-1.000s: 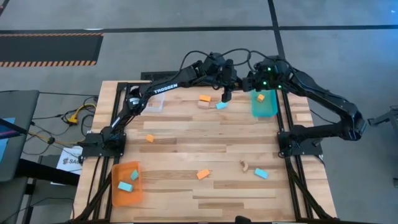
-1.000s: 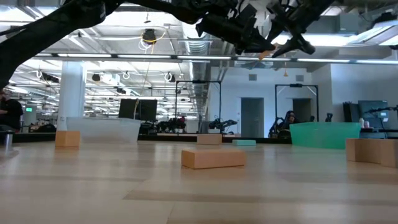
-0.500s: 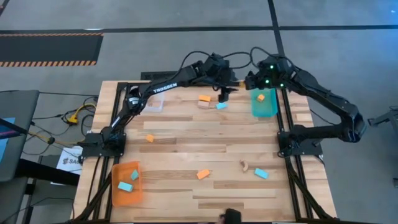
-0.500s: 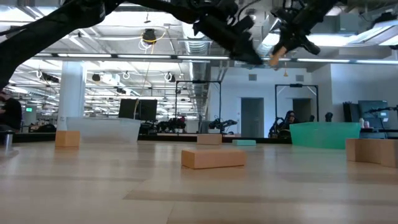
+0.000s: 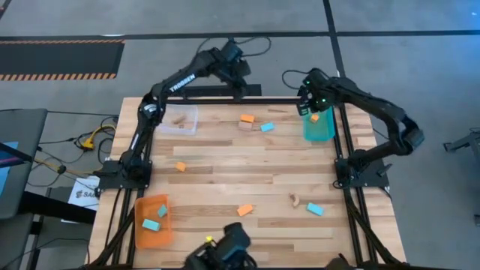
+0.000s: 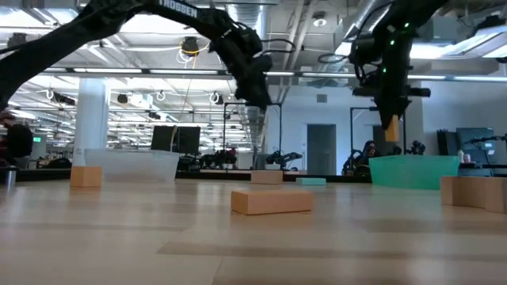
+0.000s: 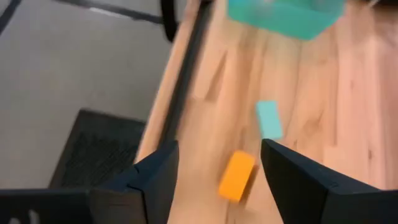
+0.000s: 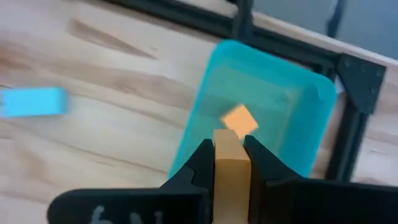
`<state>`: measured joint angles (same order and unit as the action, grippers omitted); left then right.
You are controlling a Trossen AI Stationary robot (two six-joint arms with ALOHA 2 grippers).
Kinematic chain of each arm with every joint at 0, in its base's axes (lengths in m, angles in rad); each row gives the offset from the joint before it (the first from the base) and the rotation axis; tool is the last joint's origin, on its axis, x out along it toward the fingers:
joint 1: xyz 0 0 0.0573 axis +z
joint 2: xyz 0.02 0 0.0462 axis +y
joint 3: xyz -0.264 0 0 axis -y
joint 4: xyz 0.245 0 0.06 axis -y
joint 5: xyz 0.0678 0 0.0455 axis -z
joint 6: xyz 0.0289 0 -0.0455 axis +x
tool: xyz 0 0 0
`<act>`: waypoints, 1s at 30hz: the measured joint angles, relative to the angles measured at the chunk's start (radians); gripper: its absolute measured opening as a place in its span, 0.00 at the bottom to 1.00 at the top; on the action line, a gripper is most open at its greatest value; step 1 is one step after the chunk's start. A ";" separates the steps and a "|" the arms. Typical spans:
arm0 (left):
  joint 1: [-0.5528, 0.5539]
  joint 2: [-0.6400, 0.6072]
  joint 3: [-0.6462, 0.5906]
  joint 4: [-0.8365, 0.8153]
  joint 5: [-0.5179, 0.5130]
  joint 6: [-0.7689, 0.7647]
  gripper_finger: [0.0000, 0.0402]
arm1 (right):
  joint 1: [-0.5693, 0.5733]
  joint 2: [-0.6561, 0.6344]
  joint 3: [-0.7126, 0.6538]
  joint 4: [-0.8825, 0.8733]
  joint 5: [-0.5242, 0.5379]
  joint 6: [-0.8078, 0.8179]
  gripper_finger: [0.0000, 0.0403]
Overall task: Sort & place blocks by color
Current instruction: Put the orange block into the light blue bin, then put the brown block into the transparent bin
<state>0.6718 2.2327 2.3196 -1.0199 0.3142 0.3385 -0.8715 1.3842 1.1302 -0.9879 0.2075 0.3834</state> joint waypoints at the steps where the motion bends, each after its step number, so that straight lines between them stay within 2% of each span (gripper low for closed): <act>1: 0.007 -0.015 0.000 -0.030 -0.005 0.016 0.50 | -0.001 0.021 0.000 -0.015 0.016 0.000 0.12; 7: 0.024 -0.122 0.000 -0.147 -0.037 0.091 0.36 | -0.036 0.126 0.001 -0.077 0.031 0.005 0.13; 11: 0.042 -0.194 0.000 -0.208 -0.039 0.112 0.25 | -0.041 0.175 0.001 -0.083 0.029 -0.016 0.19; 21: 0.052 -0.341 0.000 -0.336 -0.037 0.122 0.03 | -0.053 0.199 0.001 -0.110 0.026 -0.050 0.50; 25: 0.047 -0.368 0.000 -0.374 -0.030 0.121 0.01 | -0.051 0.176 0.001 -0.116 0.023 -0.052 0.62; 30: 0.048 -0.396 -0.001 -0.446 -0.023 0.112 0.00 | 0.008 0.079 0.001 -0.092 0.018 -0.019 0.65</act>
<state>0.7197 1.8366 2.3189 -1.4661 0.2913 0.4509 -0.8637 1.4627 1.1316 -1.0802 0.2258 0.3642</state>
